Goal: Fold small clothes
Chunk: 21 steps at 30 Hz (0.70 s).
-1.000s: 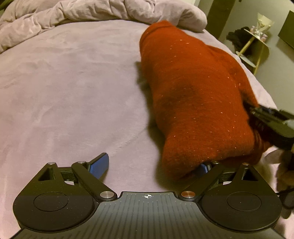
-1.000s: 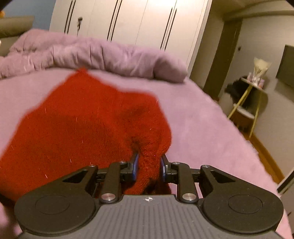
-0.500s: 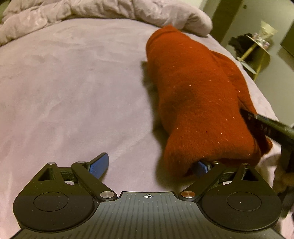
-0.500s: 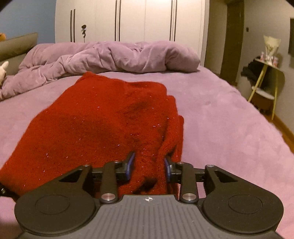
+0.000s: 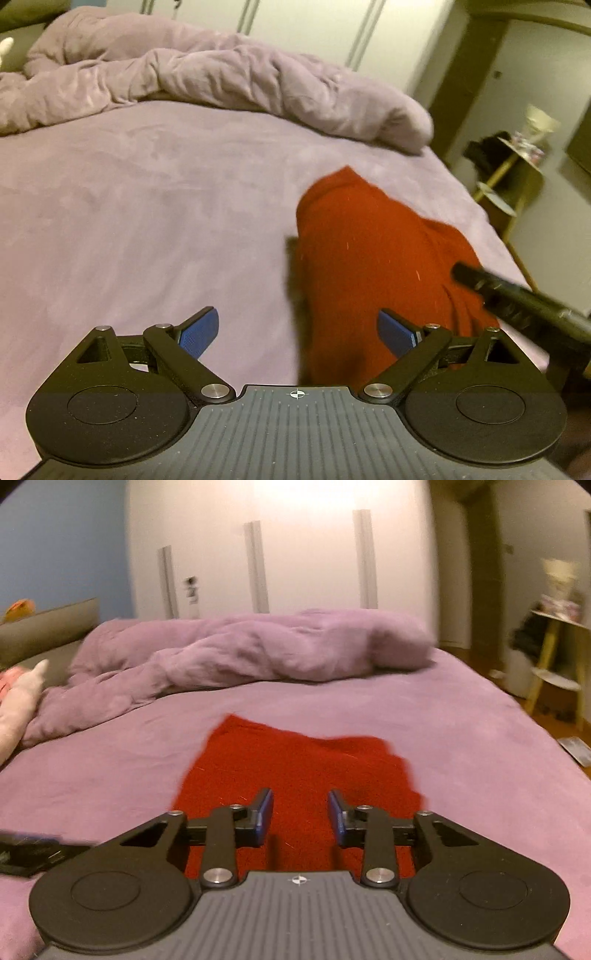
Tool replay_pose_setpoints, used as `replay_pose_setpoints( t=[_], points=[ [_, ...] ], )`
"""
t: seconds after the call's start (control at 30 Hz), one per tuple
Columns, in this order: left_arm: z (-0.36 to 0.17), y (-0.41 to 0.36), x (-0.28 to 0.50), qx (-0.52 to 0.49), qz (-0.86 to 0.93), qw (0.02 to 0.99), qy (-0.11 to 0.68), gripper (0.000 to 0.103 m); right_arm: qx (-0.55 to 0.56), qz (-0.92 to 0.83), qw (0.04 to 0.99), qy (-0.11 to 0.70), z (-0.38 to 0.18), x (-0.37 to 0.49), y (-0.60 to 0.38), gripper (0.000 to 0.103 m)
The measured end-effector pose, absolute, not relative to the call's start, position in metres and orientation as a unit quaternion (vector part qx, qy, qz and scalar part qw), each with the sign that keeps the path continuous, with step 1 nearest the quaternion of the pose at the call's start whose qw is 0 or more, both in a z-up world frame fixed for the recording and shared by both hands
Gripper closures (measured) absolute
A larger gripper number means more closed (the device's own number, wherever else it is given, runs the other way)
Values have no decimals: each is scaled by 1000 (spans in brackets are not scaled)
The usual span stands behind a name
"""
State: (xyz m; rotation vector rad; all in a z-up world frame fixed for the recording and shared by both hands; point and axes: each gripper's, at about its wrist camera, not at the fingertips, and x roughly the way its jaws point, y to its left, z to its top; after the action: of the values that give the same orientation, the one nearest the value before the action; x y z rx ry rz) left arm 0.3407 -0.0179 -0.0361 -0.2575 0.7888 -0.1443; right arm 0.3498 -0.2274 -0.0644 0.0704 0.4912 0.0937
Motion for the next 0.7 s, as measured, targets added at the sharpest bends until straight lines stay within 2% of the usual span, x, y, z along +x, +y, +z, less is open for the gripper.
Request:
replay_pose_setpoints(
  t=[0.23,0.43,0.53,0.7],
  points=[
    [-57,-68,399,-124,-11,924,361,6,43,-7,962,271,-100,404,-250,83],
    [-78,-94,425,-111,9,933,342,0,43,-31,969,243,-127,407,-277,84],
    [-97,-105,416,-60,19,954,292,0,51,-26,973,224,-138,411,-281,83],
    [-110,-99,418,-93,8,956,279,0,81,-14,977,198,-150,409,-290,83]
  ],
)
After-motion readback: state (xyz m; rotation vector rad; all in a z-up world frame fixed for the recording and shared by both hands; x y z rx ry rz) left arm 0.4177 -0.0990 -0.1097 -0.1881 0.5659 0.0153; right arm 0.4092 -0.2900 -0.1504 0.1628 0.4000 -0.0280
